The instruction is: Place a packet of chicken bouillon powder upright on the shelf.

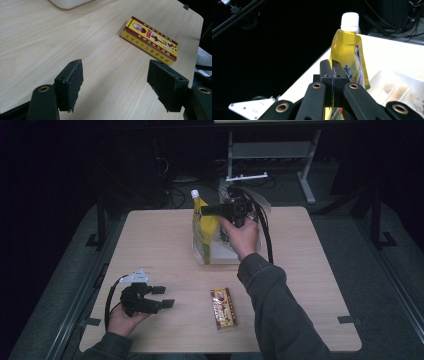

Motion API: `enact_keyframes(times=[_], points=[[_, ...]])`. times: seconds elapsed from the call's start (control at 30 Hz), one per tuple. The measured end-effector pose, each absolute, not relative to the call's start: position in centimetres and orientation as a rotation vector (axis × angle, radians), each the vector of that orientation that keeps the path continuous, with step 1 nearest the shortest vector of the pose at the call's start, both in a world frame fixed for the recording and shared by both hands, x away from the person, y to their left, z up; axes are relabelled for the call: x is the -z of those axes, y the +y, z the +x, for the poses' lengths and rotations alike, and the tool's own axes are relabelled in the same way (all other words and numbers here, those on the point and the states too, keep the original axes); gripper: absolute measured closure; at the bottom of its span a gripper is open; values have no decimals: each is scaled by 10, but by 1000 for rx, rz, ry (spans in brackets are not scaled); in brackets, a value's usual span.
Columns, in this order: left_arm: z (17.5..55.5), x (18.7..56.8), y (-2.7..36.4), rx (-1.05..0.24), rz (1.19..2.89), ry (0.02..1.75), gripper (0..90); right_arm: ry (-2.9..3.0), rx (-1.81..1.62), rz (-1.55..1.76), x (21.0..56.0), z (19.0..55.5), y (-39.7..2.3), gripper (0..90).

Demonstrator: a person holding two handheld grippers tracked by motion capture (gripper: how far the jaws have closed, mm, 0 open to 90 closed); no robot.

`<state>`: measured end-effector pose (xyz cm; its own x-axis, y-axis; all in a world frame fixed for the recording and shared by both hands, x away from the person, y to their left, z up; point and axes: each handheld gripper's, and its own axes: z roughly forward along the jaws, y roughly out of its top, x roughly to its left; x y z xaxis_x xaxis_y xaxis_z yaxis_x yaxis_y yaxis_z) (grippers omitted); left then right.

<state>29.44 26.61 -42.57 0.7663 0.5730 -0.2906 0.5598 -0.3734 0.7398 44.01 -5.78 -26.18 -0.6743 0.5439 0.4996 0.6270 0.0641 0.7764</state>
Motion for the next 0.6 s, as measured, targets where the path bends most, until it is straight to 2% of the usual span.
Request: enact_keyframes(times=[0.6], points=[[296, 428, 269, -18, 2062, 857, 277, -2219, 1719, -1396, 280, 470, -44, 896]])
